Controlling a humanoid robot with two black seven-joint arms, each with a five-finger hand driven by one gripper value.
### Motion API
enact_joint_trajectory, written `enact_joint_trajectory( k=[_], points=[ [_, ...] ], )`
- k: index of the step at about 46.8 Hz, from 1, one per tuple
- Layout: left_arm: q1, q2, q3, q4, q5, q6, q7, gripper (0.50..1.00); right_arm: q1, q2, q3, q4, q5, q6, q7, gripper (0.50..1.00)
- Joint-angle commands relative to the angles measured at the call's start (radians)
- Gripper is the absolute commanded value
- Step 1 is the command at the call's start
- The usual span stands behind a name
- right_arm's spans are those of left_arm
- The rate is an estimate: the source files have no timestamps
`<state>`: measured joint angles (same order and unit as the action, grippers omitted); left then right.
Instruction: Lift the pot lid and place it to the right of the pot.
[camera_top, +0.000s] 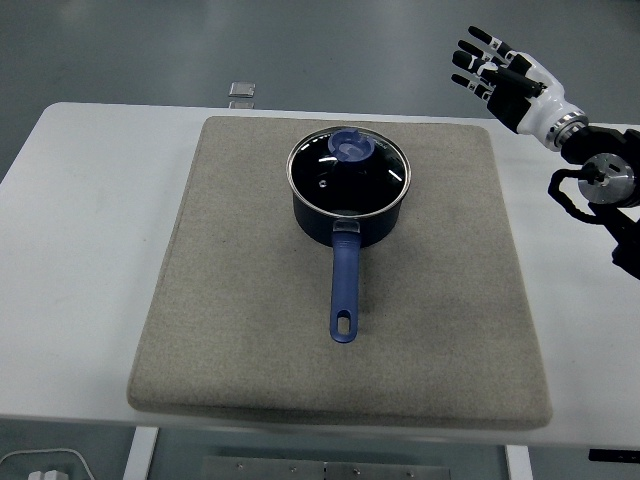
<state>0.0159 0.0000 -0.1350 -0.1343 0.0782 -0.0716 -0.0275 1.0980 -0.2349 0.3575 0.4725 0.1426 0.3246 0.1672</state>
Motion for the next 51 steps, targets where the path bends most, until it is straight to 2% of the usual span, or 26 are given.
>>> enact_joint_trajectory(
  k=[1, 51],
  points=[
    [0.003, 0.000, 0.002, -0.005, 0.000, 0.001, 0.000, 1.000, -0.004, 0.000, 0.000, 0.000, 0.000, -0.001, 0.000, 0.924],
    [0.001, 0.000, 0.002, 0.008, 0.000, 0.010, 0.000, 1.000, 0.017, -0.015, -0.014, 0.005, -0.034, 0.013, 0.000, 0.924]
  ],
)
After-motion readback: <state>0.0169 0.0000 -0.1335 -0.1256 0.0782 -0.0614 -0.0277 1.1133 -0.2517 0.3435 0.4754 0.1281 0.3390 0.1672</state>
